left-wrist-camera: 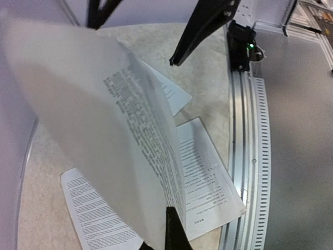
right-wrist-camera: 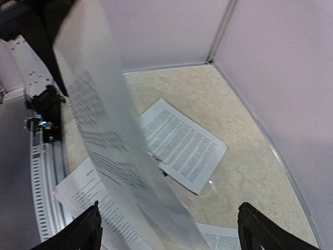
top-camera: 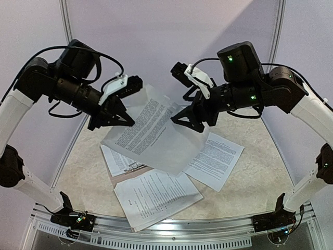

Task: Put the files into the folder
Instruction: Pass from the right arm to the left, then place the file on the spring clip of the folder.

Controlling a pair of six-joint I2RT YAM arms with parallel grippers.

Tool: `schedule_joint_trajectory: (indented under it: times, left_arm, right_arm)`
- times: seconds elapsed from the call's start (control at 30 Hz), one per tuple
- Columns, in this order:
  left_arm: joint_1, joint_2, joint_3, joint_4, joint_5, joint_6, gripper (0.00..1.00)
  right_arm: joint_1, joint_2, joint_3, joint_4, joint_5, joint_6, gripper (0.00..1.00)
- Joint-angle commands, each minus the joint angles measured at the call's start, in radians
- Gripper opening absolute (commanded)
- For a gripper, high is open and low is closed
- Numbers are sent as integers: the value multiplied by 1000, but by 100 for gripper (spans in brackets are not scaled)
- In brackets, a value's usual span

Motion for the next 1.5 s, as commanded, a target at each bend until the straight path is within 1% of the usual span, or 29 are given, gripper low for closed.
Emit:
schedule_joint_trajectory:
  times: [0.0, 0.03, 0.13, 0.17, 0.23, 0.33, 0.47, 0.63, 0.77, 0.93, 0.97, 1.0, 1.03, 1.1, 1.17, 1.2, 1.27, 1.37, 1.43, 1.47]
  left_arm:
    - [69, -74, 55, 39, -65, -14, 0]
    - [72, -90, 57, 37, -73, 3, 0]
    - [72, -158, 34, 58, -89, 81, 0]
    - [72, -178, 23, 70, -106, 101, 0]
    - [71, -198, 23, 87, -169, 126, 0]
    - [69, -187, 78, 77, -264, 130, 0]
    - [51, -183, 145, 46, -280, 98, 0]
    - [46, -201, 167, 63, -331, 18, 0]
    - [64, -209, 180, 69, -292, -58, 0]
    - [134, -206, 178, 86, -225, -141, 0]
    - [149, -203, 182, 88, -199, -159, 0]
    - [163, -198, 187, 91, -174, -178, 0]
    - [178, -193, 193, 94, -154, -192, 0]
    - [202, -182, 205, 101, -132, -213, 0]
    - [228, -172, 212, 107, -106, -239, 0]
    - [248, -171, 213, 110, -82, -254, 0]
    - [274, -170, 213, 118, -51, -281, 0]
    - [297, -167, 213, 125, -41, -295, 0]
    - [302, -161, 216, 127, -30, -300, 0]
    - [304, -157, 217, 129, -25, -304, 0]
  right_arm:
    - [-118, -167, -237, 315, 76, 86, 98]
    - [-149, -237, -318, 415, 37, 96, 99]
    - [-216, -364, -543, 665, -106, 110, 99]
    - [-232, -400, -591, 713, -131, 116, 99]
    - [-245, -417, -644, 768, -147, 125, 99]
    - [-250, -375, -673, 807, -168, 152, 99]
    - [-270, -297, -707, 950, -291, 175, 99]
    - [-303, -179, -657, 1106, -442, 257, 98]
    - [-307, -113, -606, 1134, -534, 273, 95]
    - [-320, -118, -670, 1268, -589, 318, 93]
    - [-321, -113, -666, 1278, -602, 330, 91]
    - [-320, -104, -654, 1283, -620, 338, 85]
    - [-321, -95, -639, 1288, -635, 351, 77]
    - [-320, -67, -604, 1298, -669, 372, 54]
    - [-321, -45, -577, 1302, -692, 387, 41]
    - [-323, -32, -574, 1308, -698, 393, 38]
    - [-327, -20, -572, 1319, -700, 399, 36]
    - [-346, 2, -564, 1345, -716, 433, 35]
    - [-357, 19, -560, 1381, -734, 463, 29]
    - [-361, 26, -556, 1392, -739, 484, 24]
